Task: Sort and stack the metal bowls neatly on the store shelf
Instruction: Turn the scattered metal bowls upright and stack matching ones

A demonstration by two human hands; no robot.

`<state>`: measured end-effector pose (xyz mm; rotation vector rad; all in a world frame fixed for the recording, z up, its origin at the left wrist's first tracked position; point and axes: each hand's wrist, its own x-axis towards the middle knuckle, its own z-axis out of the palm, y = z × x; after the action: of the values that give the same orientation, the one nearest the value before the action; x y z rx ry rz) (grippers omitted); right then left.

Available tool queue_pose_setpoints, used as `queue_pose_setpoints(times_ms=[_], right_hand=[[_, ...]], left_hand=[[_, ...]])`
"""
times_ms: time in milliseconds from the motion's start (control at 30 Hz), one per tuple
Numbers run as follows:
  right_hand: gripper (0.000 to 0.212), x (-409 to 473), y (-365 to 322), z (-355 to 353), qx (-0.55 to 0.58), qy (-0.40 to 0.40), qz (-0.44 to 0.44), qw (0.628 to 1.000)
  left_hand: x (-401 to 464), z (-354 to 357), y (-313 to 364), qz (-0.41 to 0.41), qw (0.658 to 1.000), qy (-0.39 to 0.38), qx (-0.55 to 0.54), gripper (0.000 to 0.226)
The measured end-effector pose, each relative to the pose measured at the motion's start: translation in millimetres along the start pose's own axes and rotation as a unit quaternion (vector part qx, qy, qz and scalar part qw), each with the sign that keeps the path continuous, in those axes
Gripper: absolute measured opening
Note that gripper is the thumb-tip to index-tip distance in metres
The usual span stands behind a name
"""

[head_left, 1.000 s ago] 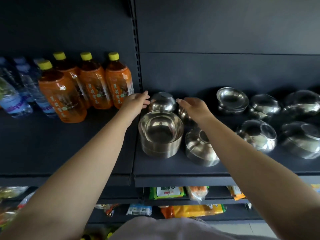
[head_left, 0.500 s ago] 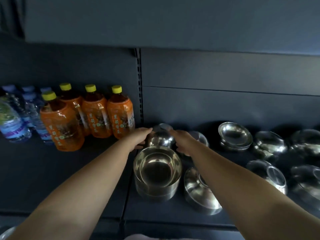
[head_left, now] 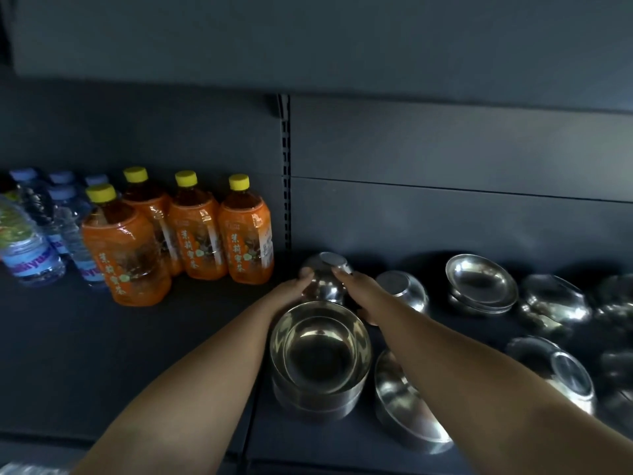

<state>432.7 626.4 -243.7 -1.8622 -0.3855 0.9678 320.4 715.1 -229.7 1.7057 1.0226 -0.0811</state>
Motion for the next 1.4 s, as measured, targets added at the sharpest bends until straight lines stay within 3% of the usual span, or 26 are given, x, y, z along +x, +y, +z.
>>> queue_pose_setpoints(times_ms=[200,333,433,567,700,867,1033,1100,1200,1267,1400], right_hand=[[0.05,14,1,-4,0.029,0.054,-0.009,0.998],[0.075,20,-6,-3,0.024,0.036,0.023,0.999],[0.078,24,-8,0,0.023,0.011,0.036,0.999],[0.064,25,1,3,-0.023,-0.015,-0.005,1.0],[0.065,25,14,-1,-0.059,-0.003,-0.078,0.995],[0.033,25,22,-3,-0.081,0.036,-0.124,0.988],[0.051,25,21,-1,-0.076,0.022,-0.077,0.994],[0.05,23,14,1,-0.075,0.016,-0.081,0.994],[0.086,29,7,2,-0.055,-0.003,-0.069,0.996],[0.099,33,4,3,-0.034,-0.023,-0.053,0.998],[0.095,35,5,7,-0.03,-0.034,-0.047,0.998]], left_hand=[[19,-5,-12,-0.002,0.996,0.022,-0.087,0.058],[22,-6,-12,-0.02,0.974,0.02,-0.227,0.048],[23,-6,-12,-0.022,0.953,0.005,-0.301,0.046],[23,0,-9,0.011,0.956,0.005,-0.293,0.043],[20,0,-15,0.051,0.954,0.011,-0.294,0.045],[24,0,-27,0.086,0.951,-0.014,-0.297,0.04],[21,3,-23,0.034,0.948,0.015,-0.315,0.035],[28,2,-22,0.004,0.945,0.011,-0.326,0.05],[29,2,-21,-0.046,0.938,0.028,-0.341,0.056],[30,2,-24,-0.072,0.939,0.042,-0.333,0.078],[36,2,-27,-0.074,0.941,0.067,-0.323,0.086]])
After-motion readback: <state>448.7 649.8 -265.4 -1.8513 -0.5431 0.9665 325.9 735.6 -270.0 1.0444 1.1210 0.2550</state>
